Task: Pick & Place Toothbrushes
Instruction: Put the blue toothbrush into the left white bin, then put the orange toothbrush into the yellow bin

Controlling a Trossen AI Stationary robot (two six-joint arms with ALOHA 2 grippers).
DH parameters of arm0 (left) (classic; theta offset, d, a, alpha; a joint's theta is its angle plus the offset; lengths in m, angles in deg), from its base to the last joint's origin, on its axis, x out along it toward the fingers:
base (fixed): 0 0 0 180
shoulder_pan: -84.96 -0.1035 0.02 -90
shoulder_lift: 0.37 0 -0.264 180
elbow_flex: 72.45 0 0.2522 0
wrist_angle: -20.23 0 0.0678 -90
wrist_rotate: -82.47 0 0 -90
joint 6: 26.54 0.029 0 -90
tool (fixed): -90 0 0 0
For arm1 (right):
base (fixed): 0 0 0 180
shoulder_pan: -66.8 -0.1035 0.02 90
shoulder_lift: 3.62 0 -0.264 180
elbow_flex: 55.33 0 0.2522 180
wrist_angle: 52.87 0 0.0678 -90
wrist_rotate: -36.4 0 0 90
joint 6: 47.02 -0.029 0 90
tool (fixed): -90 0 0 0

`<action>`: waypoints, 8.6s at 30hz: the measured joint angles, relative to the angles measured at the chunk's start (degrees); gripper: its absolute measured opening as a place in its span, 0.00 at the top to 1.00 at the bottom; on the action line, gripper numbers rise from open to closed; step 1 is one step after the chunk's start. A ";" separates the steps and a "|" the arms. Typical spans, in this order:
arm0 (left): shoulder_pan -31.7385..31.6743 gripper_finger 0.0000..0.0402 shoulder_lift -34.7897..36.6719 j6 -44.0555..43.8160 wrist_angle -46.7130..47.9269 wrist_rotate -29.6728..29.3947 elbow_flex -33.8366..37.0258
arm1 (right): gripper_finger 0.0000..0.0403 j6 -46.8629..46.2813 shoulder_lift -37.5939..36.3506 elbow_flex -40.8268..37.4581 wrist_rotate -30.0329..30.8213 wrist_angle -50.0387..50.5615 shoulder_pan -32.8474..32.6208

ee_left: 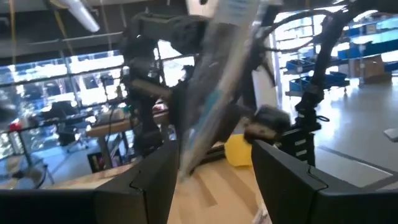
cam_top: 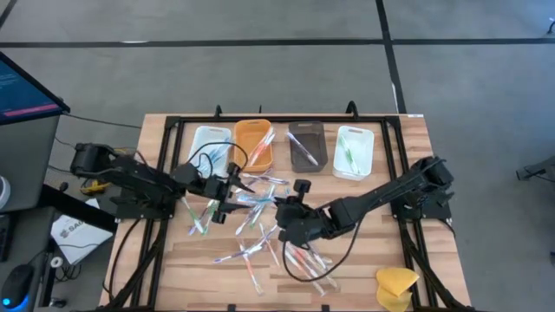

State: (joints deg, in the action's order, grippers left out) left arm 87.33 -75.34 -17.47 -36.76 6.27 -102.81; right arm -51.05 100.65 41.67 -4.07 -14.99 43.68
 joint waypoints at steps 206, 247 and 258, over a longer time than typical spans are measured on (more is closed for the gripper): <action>-20.87 0.33 22.32 -9.40 85.58 -2.95 -23.38 | 0.50 -19.25 -0.53 -9.05 -25.46 49.85 -2.21; -8.99 0.33 22.52 -11.10 80.94 -9.51 -19.20 | 0.70 11.09 2.34 -23.65 -35.52 16.81 8.18; -8.68 0.33 22.52 -11.11 76.95 -9.49 -12.13 | 0.84 5.31 2.60 -23.71 -40.36 16.78 9.53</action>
State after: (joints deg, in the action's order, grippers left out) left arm 78.65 -52.82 -28.58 40.19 -3.22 -114.94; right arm -45.74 103.25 17.96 -44.43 1.78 53.21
